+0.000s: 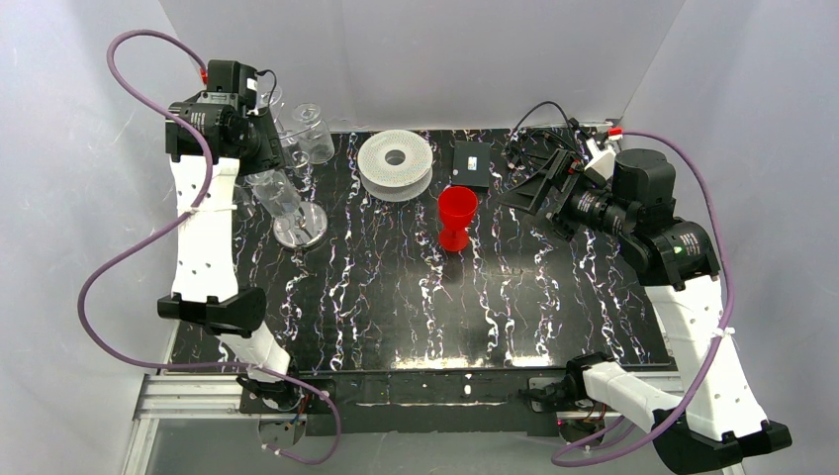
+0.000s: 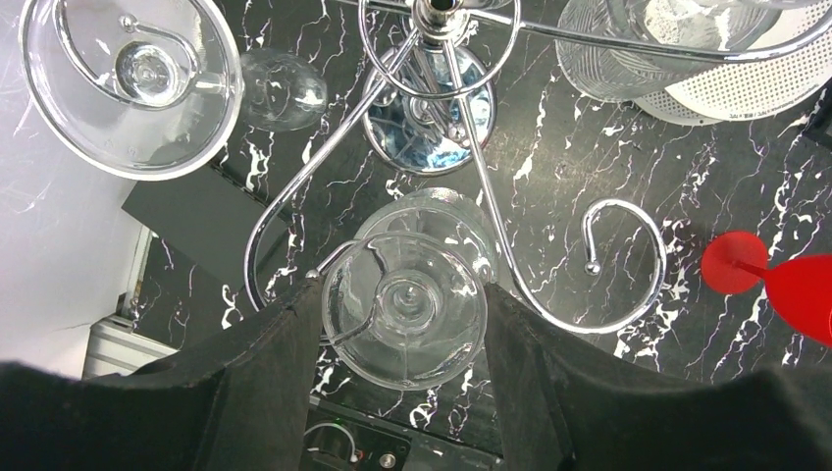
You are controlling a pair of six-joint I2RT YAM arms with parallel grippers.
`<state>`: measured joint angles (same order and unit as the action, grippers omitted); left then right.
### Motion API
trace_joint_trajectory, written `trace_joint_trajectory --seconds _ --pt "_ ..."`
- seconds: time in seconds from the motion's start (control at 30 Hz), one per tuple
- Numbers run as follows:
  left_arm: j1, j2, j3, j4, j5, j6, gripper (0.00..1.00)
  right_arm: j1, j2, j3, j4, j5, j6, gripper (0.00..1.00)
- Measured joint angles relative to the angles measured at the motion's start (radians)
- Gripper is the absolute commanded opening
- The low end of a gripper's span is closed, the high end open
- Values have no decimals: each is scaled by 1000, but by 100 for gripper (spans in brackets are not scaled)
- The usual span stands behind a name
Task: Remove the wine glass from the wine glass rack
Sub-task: Pick up the wine glass from the wine rack.
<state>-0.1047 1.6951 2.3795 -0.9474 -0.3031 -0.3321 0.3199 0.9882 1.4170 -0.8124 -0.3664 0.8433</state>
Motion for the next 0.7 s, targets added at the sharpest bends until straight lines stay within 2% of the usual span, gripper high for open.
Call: trace_joint_trajectory --seconds 0.7 --pt "-10 -58 -67 2 50 11 31 0 -3 -7 6 -15 18 100"
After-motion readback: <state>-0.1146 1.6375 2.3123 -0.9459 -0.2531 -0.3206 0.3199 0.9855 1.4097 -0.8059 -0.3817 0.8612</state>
